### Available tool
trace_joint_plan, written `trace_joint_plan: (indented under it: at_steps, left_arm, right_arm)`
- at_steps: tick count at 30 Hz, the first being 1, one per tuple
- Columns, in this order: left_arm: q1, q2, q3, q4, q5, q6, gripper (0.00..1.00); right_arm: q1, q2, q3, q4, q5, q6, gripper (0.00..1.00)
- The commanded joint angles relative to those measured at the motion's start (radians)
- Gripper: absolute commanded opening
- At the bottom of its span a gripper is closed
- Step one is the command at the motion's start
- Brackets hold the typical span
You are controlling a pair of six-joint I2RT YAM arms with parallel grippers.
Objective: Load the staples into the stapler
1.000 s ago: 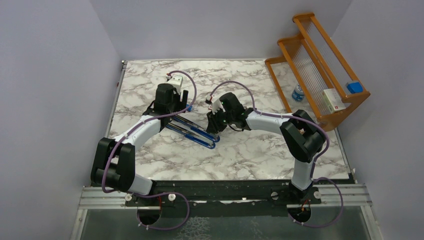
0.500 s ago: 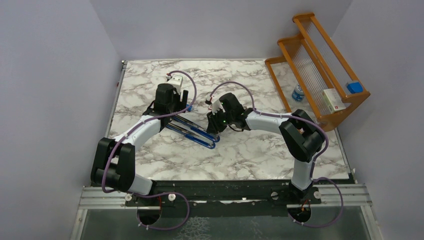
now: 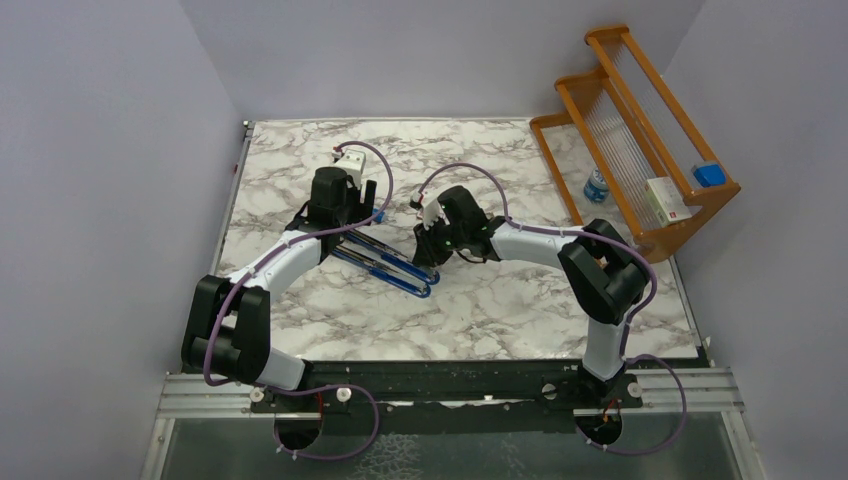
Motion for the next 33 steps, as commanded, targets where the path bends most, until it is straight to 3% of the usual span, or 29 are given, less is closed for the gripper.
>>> trace_joint_plan:
  at_steps: [1,33]
  left_arm:
    - [0.007,-0.033,-0.009,0.026,0.016,-0.004,0.81]
    - [0.007,-0.034,-0.009,0.028,0.017,-0.005,0.81]
  right_arm:
    - [0.007,0.002,0.015,-0.01,0.004,-0.016,0.19]
    - [0.025,-0.049,0.021,-0.013,0.013,-0.055,0.17]
